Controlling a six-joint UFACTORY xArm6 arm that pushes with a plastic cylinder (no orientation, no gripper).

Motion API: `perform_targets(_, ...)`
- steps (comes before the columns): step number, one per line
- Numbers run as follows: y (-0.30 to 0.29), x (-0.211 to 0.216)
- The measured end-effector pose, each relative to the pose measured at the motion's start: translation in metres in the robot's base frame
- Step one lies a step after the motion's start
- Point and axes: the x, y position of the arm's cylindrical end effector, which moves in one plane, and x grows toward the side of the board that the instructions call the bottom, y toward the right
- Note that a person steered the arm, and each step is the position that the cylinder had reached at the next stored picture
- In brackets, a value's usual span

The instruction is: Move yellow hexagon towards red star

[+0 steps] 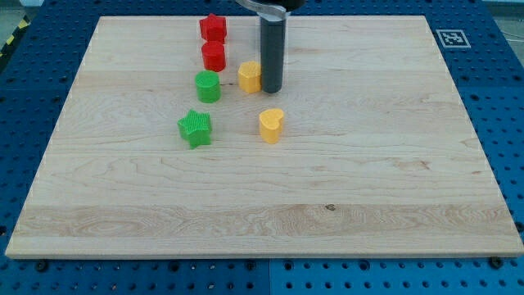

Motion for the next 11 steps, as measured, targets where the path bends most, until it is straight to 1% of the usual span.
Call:
perform_targets(3,0.011,-0.023)
perform_targets(4,0.011,-0.01)
perform_targets(5,0.011,0.018)
perform_targets(6,0.01,0.031)
perform_targets(7,-0.003,0.021)
perform_targets(10,-0.05,-0.034)
perform_targets(11,-0.051,-0.05)
